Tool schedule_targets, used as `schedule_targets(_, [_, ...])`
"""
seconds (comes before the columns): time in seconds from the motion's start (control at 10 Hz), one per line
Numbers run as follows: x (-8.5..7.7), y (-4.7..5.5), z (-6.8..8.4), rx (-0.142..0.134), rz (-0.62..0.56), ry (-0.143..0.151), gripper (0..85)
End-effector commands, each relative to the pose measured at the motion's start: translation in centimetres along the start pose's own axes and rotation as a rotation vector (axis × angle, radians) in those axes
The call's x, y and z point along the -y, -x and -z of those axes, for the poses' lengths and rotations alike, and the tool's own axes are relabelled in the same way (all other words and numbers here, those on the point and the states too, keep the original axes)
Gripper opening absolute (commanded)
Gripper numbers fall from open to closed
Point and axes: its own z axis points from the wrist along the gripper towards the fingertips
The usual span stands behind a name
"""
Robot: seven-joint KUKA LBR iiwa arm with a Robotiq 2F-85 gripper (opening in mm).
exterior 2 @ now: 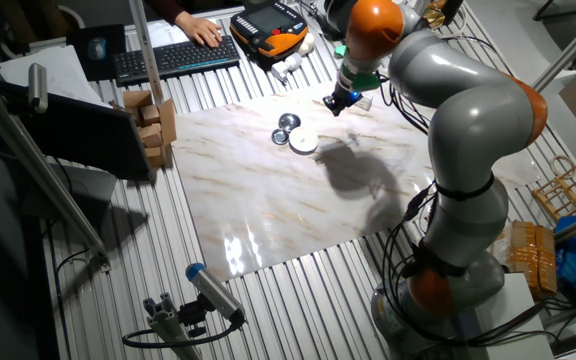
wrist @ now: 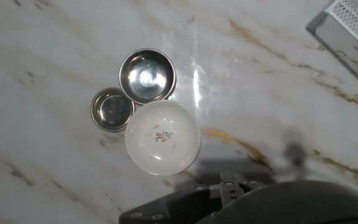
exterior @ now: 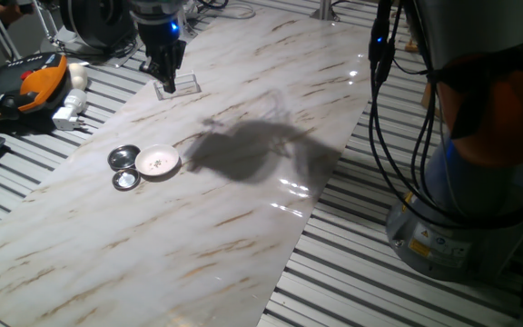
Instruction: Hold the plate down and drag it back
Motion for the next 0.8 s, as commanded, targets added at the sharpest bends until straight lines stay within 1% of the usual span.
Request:
schedule_targets(0.0, [-0.05, -0.11, 0.12, -0.006, -0.001, 0.007, 0.0])
schedule_targets(0.2, [-0.21, -0.1, 0.15, -0.009, 0.004, -0.002, 0.0])
schedule_targets(0.4, [-0.43, -0.29, 0.02, -0.015, 0.004, 0.002, 0.0])
schedule_targets(0.7, [-0.63, -0.33, -0.11, -0.015, -0.002, 0.005, 0.0])
